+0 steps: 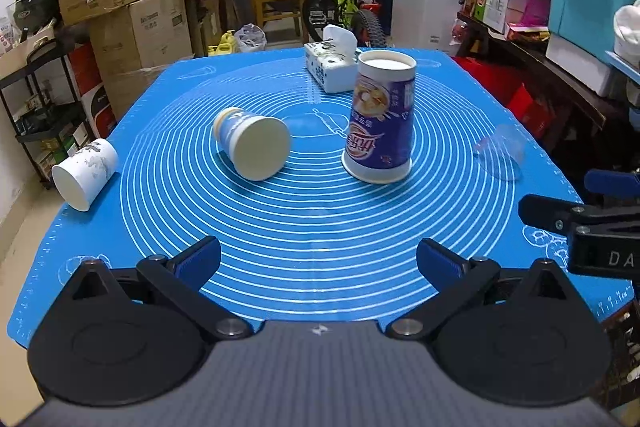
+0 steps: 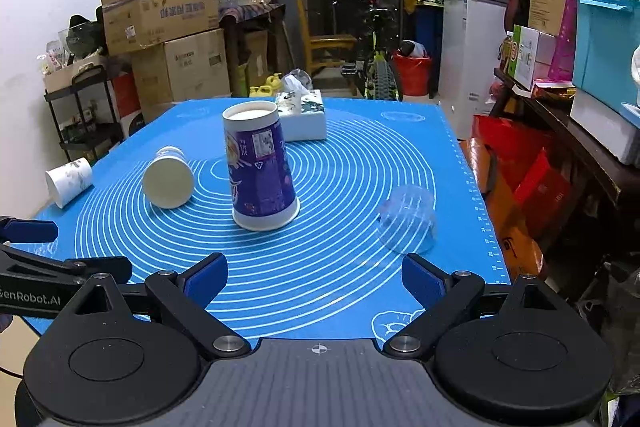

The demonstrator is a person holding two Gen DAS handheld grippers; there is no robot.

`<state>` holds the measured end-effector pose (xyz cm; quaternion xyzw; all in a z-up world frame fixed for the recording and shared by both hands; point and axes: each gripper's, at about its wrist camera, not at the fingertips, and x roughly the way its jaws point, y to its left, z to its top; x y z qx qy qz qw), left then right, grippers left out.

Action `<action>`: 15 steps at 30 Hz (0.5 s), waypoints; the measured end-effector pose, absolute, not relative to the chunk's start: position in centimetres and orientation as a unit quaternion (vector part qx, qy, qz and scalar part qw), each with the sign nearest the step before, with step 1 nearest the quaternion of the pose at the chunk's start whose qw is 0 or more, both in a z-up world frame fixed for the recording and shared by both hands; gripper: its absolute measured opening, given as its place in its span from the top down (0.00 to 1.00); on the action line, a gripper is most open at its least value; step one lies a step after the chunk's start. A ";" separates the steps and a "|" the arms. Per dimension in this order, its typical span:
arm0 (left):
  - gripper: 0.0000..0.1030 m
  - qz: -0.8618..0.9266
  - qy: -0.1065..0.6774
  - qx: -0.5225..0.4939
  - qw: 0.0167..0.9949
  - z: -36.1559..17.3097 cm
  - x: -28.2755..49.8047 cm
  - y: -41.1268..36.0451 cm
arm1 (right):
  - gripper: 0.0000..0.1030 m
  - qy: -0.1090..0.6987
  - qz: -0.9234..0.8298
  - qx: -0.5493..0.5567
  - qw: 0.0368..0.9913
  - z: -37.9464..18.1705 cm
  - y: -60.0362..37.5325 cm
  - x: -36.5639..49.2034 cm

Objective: Flip cup upside down

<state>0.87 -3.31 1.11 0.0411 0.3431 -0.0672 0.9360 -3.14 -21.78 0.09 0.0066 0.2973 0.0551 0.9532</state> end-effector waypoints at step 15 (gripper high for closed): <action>0.00 -0.068 0.345 0.046 0.935 1.1 0.5 -3.6 | 0.09 0.302 0.054 0.003 0.952 0.2 -21.5 -3.4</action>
